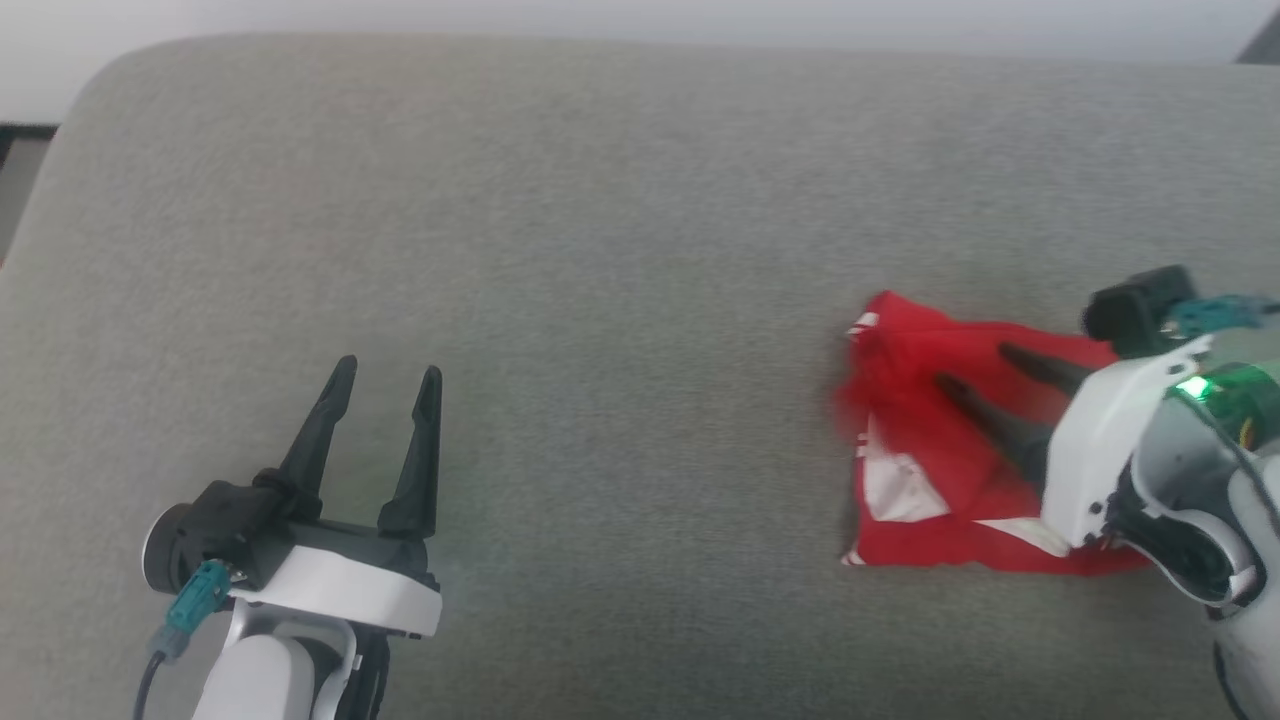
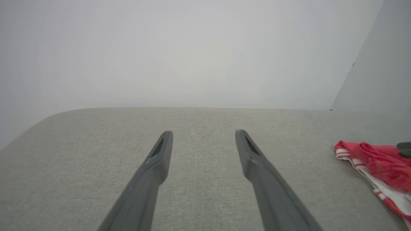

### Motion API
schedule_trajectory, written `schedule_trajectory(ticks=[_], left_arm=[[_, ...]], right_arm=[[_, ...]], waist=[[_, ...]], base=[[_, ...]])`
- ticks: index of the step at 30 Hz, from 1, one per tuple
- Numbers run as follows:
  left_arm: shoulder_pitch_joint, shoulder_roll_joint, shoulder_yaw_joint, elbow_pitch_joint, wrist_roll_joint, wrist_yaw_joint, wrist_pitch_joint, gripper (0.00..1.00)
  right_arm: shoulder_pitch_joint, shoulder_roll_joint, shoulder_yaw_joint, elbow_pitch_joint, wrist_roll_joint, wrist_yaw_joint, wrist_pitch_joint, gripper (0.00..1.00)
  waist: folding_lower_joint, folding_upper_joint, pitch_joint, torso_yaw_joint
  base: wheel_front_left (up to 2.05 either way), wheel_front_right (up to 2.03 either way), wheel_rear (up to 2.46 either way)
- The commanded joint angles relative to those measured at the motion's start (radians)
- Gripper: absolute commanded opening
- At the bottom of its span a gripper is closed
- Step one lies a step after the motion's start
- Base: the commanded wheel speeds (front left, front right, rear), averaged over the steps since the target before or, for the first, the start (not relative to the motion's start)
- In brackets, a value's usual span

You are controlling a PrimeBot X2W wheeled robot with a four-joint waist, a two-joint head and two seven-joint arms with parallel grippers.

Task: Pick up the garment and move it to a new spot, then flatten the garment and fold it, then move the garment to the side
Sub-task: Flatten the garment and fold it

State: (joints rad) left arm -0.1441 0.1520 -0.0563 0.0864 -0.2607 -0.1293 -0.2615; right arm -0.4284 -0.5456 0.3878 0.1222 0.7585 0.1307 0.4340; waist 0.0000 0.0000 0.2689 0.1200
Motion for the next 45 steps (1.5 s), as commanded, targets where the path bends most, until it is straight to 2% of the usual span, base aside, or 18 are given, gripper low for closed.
schedule_trajectory(ticks=[1, 11, 18, 23, 28, 37, 45], left_arm=[[0.005, 0.005, 0.001, 0.002, -0.012, -0.001, -0.004, 1.0], [0.046, 0.03, 0.02, 0.038, -0.026, -0.001, -0.004, 1.0], [0.102, 0.037, 0.045, 0.059, -0.036, -0.001, -0.004, 1.0], [0.139, 0.034, 0.064, 0.063, -0.032, -0.001, -0.004, 1.0], [0.188, 0.028, 0.091, 0.048, -0.038, -0.001, -0.004, 1.0], [0.269, 0.006, 0.13, -0.012, -0.04, -0.001, -0.004, 1.0], [0.325, -0.025, 0.148, -0.077, -0.043, -0.001, -0.004, 1.0]], right_arm=[[0.01, -0.002, -0.005, 0.014, 0.004, 0.0, -0.032, 1.0], [-0.007, -0.004, 0.017, 0.224, -0.007, 0.0, -0.381, 1.0], [0.001, 0.011, 0.031, 0.348, -0.035, 0.0, -0.584, 1.0], [0.021, 0.022, 0.031, 0.378, -0.068, 0.0, -0.655, 1.0], [0.075, 0.043, -0.017, 0.365, -0.104, 0.0, -0.689, 1.0], [0.227, 0.069, -0.141, 0.237, -0.175, 0.0, -0.698, 1.0], [0.347, 0.108, -0.278, 0.107, -0.231, 0.0, -0.659, 1.0]], waist=[[0.0, 0.0, -0.02, -0.025], [0.0, 0.0, -0.097, -0.109], [0.0, 0.0, -0.157, -0.157], [0.0, 0.0, -0.185, -0.173], [0.0, 0.0, -0.205, -0.178], [0.0, 0.0, -0.228, -0.163], [0.0, 0.0, -0.229, -0.145]], base=[[0.0, 0.0, 0.0], [0.0, 0.0, 0.0], [0.0, 0.0, 0.0], [0.0, 0.0, 0.0], [0.0, 0.0, 0.0], [0.0, 0.0, 0.0], [0.0, 0.0, 0.0]])
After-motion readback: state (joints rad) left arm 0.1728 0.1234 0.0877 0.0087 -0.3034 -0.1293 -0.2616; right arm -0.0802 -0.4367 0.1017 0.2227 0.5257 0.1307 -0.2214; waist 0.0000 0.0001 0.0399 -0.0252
